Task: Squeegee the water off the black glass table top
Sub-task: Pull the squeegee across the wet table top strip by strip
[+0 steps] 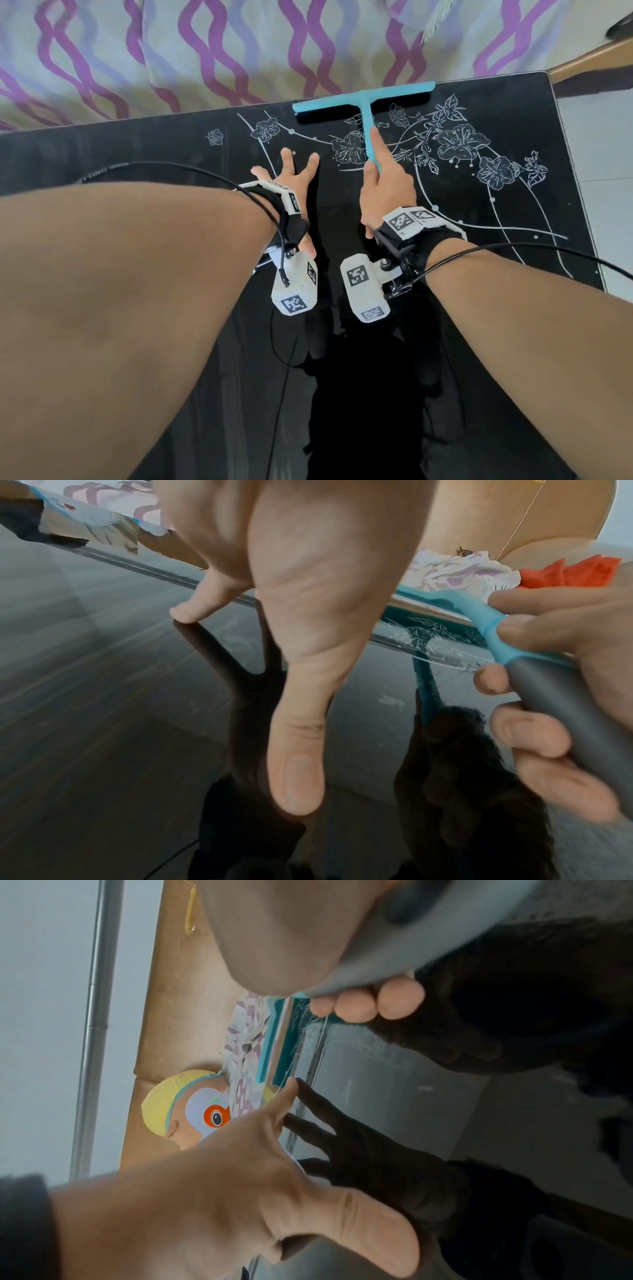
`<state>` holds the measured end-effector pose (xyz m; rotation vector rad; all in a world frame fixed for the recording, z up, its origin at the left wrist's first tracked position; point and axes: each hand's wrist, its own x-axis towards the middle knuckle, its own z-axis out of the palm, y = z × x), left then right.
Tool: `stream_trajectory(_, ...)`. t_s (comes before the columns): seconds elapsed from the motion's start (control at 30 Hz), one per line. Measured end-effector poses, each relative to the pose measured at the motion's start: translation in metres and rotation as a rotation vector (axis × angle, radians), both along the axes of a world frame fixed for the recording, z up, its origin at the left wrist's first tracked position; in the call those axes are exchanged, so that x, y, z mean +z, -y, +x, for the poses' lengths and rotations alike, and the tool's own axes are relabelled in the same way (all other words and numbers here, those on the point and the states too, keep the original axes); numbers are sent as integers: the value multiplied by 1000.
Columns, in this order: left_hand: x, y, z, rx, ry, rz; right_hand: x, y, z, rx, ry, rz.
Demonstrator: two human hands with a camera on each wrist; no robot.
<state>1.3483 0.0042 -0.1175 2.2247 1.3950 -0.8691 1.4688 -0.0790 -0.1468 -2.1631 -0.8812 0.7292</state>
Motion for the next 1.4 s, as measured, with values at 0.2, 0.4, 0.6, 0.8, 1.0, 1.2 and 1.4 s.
stream_trajectory(0.2,4,2,1,12,9,-50,-6,7,4,3,-11,4)
stream_trajectory(0.4,7,5,2,8,31,-41,4,20,-5,-53,26,-50)
stream_trajectory(0.6,3,12,-6,42,175,33,12,49,-28,-57,40,-81)
stream_trajectory(0.8,5,22,-17,57,290,53,11,79,-51,-65,41,-116)
stream_trajectory(1.0,8,32,-34,20,330,111,12,108,-70,-77,55,-160)
stream_trajectory(1.2,-1,60,-77,-25,379,249,15,138,-85,-111,78,-187)
stream_trajectory(1.4,-12,103,-116,-46,357,205,16,178,-106,-87,108,-243)
